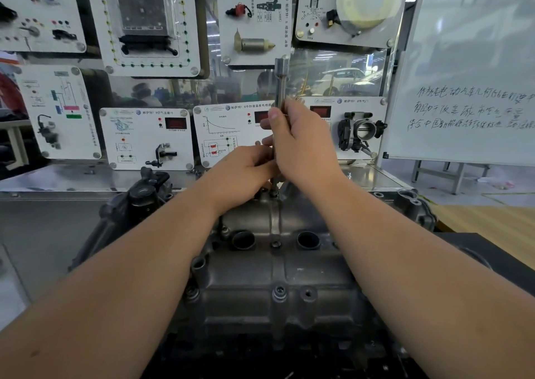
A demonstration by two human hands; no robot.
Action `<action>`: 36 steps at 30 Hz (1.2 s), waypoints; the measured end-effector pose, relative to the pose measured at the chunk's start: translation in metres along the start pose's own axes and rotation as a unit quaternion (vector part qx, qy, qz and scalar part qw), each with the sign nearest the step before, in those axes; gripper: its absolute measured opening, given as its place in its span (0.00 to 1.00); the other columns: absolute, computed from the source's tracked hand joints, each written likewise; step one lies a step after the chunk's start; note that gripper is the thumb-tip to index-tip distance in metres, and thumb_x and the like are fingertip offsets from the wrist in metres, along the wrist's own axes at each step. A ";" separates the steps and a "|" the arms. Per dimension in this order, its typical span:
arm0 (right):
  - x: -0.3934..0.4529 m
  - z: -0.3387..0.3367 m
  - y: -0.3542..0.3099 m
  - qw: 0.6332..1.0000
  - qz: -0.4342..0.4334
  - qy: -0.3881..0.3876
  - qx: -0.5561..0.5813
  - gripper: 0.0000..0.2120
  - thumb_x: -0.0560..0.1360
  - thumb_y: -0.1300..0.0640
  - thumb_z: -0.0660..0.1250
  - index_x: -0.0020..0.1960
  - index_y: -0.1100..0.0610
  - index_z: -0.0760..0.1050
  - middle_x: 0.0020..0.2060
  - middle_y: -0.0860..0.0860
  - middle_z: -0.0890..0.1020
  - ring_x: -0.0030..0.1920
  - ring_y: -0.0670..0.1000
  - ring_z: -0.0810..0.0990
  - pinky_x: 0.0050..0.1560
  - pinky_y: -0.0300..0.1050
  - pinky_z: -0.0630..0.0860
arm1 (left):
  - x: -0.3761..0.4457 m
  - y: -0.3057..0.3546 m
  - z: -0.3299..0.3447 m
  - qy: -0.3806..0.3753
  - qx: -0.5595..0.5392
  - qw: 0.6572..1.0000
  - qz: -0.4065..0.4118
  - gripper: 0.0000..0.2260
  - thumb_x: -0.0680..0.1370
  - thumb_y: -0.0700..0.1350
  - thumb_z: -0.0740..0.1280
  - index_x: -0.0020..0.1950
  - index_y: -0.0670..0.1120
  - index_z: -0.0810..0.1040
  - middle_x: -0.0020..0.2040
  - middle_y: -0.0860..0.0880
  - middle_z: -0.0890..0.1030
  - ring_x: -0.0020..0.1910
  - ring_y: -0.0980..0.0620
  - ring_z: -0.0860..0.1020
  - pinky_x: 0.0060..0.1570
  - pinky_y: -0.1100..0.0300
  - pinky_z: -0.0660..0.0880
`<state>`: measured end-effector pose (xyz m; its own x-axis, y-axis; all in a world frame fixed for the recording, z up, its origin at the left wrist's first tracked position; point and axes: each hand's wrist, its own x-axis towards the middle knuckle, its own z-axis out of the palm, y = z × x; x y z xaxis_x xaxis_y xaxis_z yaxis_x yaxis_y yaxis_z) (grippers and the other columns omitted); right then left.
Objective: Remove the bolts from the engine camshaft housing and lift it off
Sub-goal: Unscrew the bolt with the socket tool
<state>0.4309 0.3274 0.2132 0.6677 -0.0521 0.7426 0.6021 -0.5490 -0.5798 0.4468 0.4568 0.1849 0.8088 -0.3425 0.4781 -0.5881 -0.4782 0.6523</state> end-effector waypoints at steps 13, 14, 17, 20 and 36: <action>-0.001 0.002 -0.001 0.999 0.002 0.003 0.037 0.12 0.84 0.52 0.59 0.50 0.59 0.74 0.43 0.45 0.84 0.44 0.50 0.83 0.48 0.56 0.80 | 0.002 -0.002 0.000 0.004 -0.004 1.000 0.004 0.10 0.79 0.51 0.66 0.49 0.45 0.82 0.44 0.43 0.85 0.46 0.42 0.83 0.49 0.43 0.79; 0.000 0.002 -0.001 0.999 0.006 0.003 0.036 0.12 0.84 0.52 0.58 0.48 0.58 0.73 0.43 0.44 0.83 0.44 0.50 0.83 0.48 0.55 0.80 | 0.001 -0.002 0.000 0.005 -0.010 1.000 0.002 0.09 0.80 0.51 0.66 0.47 0.48 0.82 0.43 0.45 0.85 0.43 0.47 0.84 0.46 0.49 0.78; 0.000 0.002 -0.001 0.999 0.008 -0.003 0.031 0.13 0.85 0.50 0.57 0.43 0.53 0.70 0.43 0.45 0.83 0.44 0.50 0.83 0.47 0.53 0.79 | 0.002 -0.003 -0.001 0.005 -0.001 1.000 0.010 0.07 0.79 0.50 0.67 0.45 0.49 0.82 0.41 0.44 0.85 0.41 0.45 0.82 0.44 0.51 0.76; -0.001 0.002 -0.001 1.000 -0.003 0.001 0.019 0.13 0.83 0.46 0.60 0.49 0.55 0.74 0.42 0.49 0.84 0.43 0.50 0.83 0.46 0.52 0.79 | 0.002 -0.004 -0.002 -0.001 -0.012 1.000 0.014 0.07 0.78 0.49 0.69 0.52 0.47 0.82 0.45 0.42 0.85 0.47 0.38 0.82 0.54 0.39 0.79; -0.001 0.001 -0.001 0.999 0.005 0.014 0.036 0.10 0.83 0.51 0.60 0.56 0.57 0.74 0.42 0.50 0.85 0.43 0.53 0.84 0.47 0.56 0.80 | 0.000 0.000 -0.002 0.001 -0.018 1.000 0.001 0.09 0.73 0.55 0.67 0.47 0.53 0.82 0.42 0.46 0.86 0.45 0.40 0.83 0.51 0.39 0.78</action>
<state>0.4305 0.3289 0.2124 0.6627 -0.0809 0.7445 0.6255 -0.4869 -0.6097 0.4465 0.4581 0.1858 0.8082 -0.3416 0.4797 -0.5887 -0.4484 0.6726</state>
